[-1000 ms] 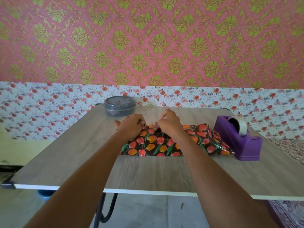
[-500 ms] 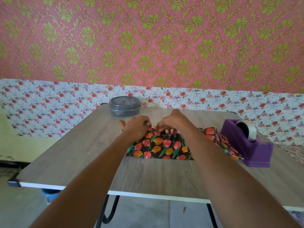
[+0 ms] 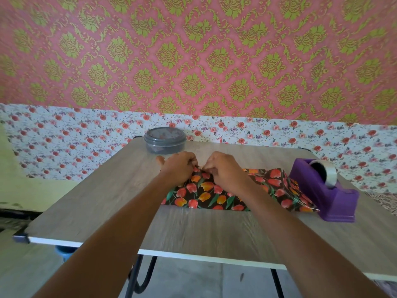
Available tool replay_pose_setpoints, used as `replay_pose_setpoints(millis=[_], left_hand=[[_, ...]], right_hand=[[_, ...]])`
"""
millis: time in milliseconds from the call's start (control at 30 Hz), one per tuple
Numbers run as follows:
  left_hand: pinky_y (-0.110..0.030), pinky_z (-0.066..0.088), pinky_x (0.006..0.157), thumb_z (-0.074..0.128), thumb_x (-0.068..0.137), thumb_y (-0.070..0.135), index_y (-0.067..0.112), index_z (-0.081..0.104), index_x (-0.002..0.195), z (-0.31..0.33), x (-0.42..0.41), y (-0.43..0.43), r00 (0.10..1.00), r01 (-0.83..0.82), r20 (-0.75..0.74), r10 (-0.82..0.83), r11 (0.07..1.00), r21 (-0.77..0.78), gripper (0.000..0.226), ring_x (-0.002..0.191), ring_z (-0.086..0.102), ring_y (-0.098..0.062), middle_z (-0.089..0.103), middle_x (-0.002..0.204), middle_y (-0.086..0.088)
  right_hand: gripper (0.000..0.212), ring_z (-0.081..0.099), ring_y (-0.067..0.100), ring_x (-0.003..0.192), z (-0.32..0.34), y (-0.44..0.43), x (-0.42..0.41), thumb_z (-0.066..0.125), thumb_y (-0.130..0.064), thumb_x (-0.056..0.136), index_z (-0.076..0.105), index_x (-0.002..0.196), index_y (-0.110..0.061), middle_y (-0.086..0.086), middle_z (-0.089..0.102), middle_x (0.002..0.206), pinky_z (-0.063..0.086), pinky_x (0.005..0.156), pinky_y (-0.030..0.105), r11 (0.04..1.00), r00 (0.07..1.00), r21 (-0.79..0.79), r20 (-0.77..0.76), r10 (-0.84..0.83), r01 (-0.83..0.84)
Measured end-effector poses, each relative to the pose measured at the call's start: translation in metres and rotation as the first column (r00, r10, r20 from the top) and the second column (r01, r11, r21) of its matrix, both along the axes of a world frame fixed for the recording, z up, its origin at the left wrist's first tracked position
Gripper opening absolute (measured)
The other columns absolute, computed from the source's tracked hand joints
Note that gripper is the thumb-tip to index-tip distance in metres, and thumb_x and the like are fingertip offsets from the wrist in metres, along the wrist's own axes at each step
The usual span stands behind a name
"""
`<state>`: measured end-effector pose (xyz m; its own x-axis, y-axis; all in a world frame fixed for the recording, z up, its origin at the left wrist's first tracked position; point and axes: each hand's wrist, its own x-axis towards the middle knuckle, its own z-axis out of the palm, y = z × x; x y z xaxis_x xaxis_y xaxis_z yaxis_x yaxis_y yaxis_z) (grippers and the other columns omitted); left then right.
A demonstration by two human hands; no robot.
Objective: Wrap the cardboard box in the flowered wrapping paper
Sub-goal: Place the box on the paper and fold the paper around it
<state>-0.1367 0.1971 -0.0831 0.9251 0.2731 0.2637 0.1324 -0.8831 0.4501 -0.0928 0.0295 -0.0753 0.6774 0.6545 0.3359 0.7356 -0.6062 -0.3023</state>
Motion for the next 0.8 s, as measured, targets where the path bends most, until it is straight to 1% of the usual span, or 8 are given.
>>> replay_pose_setpoints(millis=[100,267,400,500,567,633,700,800], left_hand=[[-0.063,0.025,0.107,0.043,0.093,0.013,0.025,0.062,0.08,0.001,-0.001,0.005,0.998,-0.055,0.039,0.055,0.998,-0.01,0.026,0.087,0.06,-0.016,0.068,0.076,0.009],[-0.057,0.021,0.107,0.042,0.092,0.009,0.022,0.061,0.082,0.004,-0.008,0.003,0.976,-0.178,0.116,0.183,0.983,-0.051,0.025,0.09,0.06,-0.02,0.067,0.081,0.002],[-0.048,0.026,0.094,0.044,0.091,0.005,0.019,0.061,0.08,0.005,-0.019,-0.006,0.931,-0.241,0.267,0.249,0.969,-0.062,0.025,0.086,0.059,-0.021,0.065,0.081,-0.001],[-0.044,0.034,0.093,0.051,0.098,0.01,0.02,0.065,0.089,0.001,-0.03,-0.015,0.911,-0.102,0.405,0.075,0.994,0.047,0.02,0.093,0.055,-0.017,0.062,0.096,0.004],[-0.046,0.042,0.094,0.053,0.102,0.017,0.016,0.068,0.097,-0.006,-0.039,-0.022,0.908,0.092,0.39,-0.153,0.981,0.169,0.016,0.092,0.054,-0.016,0.062,0.097,0.003],[-0.045,0.044,0.092,0.05,0.103,0.037,0.019,0.068,0.106,-0.013,-0.049,-0.03,0.901,0.243,0.281,-0.329,0.923,0.299,0.026,0.093,0.054,-0.014,0.06,0.1,0.004],[-0.042,0.039,0.095,0.045,0.099,0.056,0.027,0.065,0.119,-0.021,-0.053,-0.036,0.911,0.254,0.188,-0.367,0.859,0.444,0.04,0.102,0.053,-0.013,0.057,0.113,0.007],[-0.046,0.033,0.1,0.053,0.096,0.05,0.032,0.062,0.125,-0.024,-0.055,-0.041,0.935,0.162,0.19,-0.298,0.839,0.52,0.035,0.113,0.053,-0.015,0.057,0.124,0.009]], right_hand=[[0.042,0.05,0.025,0.116,-0.01,-0.004,0.001,0.054,-0.002,0.098,0.067,0.135,-0.019,0.003,0.052,0.128,0.05,0.096,0.046,0.985,0.997,-0.169,0.051,0.056,-0.046],[0.05,0.034,0.03,0.125,-0.005,-0.001,0.006,0.049,-0.003,0.098,0.056,0.144,-0.022,0.002,0.036,0.141,0.042,0.097,0.048,0.919,0.997,-0.394,0.061,0.04,-0.012],[0.057,0.039,0.024,0.13,0.0,-0.014,0.007,0.045,0.004,0.1,0.05,0.151,-0.022,0.003,0.045,0.142,0.04,0.11,0.046,0.991,0.98,-0.088,-0.178,0.085,-0.102],[0.046,0.047,0.019,0.128,0.004,-0.035,0.016,0.048,-0.004,0.102,0.057,0.144,-0.021,0.0,0.054,0.139,0.039,0.112,0.05,0.994,0.997,0.077,-0.02,-0.076,0.078],[0.035,0.052,0.019,0.125,0.006,-0.054,0.023,0.046,-0.014,0.104,0.066,0.131,-0.024,-0.003,0.058,0.136,0.035,0.102,0.048,0.981,0.98,-0.011,0.05,-0.192,0.193],[0.034,0.056,0.023,0.121,0.007,-0.07,0.026,0.042,-0.021,0.106,0.067,0.129,-0.025,-0.002,0.062,0.136,0.03,0.091,0.042,0.972,0.977,-0.132,-0.063,-0.205,0.195],[0.037,0.057,0.027,0.121,0.006,-0.082,0.025,0.038,-0.027,0.109,0.062,0.136,-0.027,0.001,0.063,0.139,0.033,0.094,0.042,0.968,0.967,-0.199,-0.173,-0.186,0.15],[0.036,0.053,0.028,0.127,0.008,-0.095,0.024,0.037,-0.035,0.109,0.064,0.133,-0.035,-0.004,0.064,0.136,0.027,0.105,0.055,0.957,0.952,-0.176,-0.159,-0.26,0.231]])
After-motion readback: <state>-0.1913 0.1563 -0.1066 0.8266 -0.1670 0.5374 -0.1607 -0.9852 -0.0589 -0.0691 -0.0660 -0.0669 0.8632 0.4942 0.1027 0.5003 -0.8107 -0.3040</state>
